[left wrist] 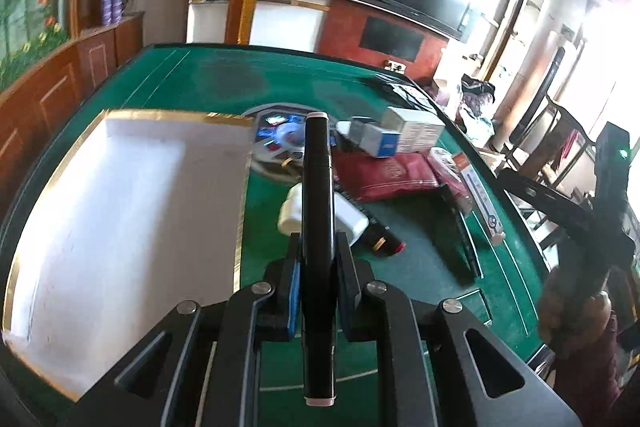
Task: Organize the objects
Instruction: 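Carry a black marker in each tool over the white tray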
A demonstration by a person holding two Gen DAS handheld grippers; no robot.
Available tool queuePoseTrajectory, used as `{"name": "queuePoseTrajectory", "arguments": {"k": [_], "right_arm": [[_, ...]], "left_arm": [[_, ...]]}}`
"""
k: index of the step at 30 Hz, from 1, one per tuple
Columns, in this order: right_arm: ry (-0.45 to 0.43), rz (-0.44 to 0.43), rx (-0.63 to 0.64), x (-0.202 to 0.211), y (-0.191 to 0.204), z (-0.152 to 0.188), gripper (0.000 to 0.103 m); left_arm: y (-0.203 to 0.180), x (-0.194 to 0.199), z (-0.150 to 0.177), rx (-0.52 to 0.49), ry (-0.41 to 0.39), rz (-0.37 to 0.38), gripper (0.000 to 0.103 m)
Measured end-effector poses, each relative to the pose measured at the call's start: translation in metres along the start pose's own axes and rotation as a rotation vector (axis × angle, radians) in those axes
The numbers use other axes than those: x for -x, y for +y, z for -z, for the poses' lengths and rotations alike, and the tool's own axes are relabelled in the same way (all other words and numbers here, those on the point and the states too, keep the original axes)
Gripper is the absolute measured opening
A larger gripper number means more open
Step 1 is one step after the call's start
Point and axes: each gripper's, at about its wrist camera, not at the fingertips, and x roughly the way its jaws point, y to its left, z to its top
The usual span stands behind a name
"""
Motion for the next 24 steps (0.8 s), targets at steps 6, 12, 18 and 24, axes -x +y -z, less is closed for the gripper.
{"name": "queuePoseTrajectory", "arguments": {"k": [6, 12, 18, 24], "right_arm": [[0.215, 0.065, 0.009, -0.029, -0.002, 0.011, 0.094], [0.356, 0.160, 0.025, -0.072, -0.002, 0.030, 0.065], [0.337, 0.294, 0.052, -0.097, -0.009, 0.032, 0.029], [0.309, 0.189, -0.070, -0.069, -0.027, 0.037, 0.016]], "left_arm": [[0.025, 0.005, 0.015, 0.052, -0.003, -0.006, 0.014], [0.038, 0.009, 0.027, 0.064, 0.002, -0.026, 0.014], [0.041, 0.012, 0.033, 0.060, 0.003, -0.039, 0.014], [0.052, 0.019, 0.031, 0.086, -0.011, -0.046, 0.014]]}}
